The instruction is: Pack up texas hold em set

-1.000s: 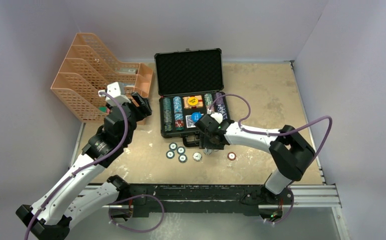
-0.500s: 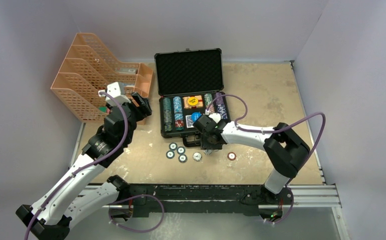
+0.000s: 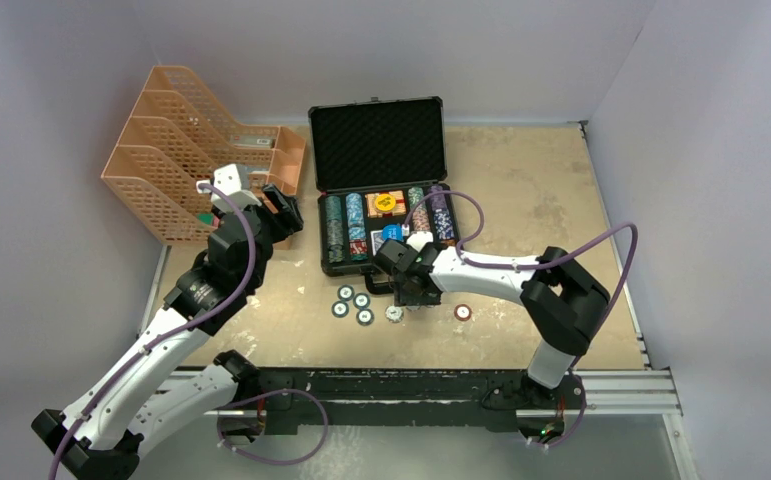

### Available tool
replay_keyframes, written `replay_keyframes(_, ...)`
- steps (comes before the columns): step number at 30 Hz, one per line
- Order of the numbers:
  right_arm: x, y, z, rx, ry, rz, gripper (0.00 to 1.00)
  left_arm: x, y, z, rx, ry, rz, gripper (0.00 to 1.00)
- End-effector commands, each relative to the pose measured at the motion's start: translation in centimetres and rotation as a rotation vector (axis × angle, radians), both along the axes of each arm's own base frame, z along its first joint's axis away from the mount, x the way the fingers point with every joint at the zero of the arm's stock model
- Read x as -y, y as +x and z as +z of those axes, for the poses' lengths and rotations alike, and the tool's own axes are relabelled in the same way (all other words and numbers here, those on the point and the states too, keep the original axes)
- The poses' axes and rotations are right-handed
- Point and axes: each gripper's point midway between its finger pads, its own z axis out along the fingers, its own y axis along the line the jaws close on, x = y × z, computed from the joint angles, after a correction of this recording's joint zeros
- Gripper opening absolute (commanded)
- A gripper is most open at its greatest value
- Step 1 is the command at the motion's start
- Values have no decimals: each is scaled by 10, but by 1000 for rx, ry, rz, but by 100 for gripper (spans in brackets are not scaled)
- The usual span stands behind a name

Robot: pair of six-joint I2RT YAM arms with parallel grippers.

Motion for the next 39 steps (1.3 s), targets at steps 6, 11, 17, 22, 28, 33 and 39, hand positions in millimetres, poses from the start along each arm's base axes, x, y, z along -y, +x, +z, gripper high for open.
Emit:
replay_keyframes(6,-6,-1,7,7,56,-34,52,-3,0,10,33,2,6,66)
replay_keyframes(11,-15,-6,-1,-23,98,-19,54,-4,0,10,34,2,10,66)
replay_keyframes(17,-8,-11,-10,-52,70,-53,53,-5,0,9,33,3,15,66)
replay_keyframes(22,0,-14,-14,-60,32,-71,54,-6,0,8,30,5,17,66)
replay_keyframes(28,9,-7,-15,-33,-19,-107,53,-5,1,8,28,7,19,66)
replay_keyframes(33,10,-2,-22,-36,-60,-91,53,-5,1,8,27,7,19,66)
replay_keyframes(39,12,-4,-30,-53,-86,-80,53,-6,1,8,29,7,23,66)
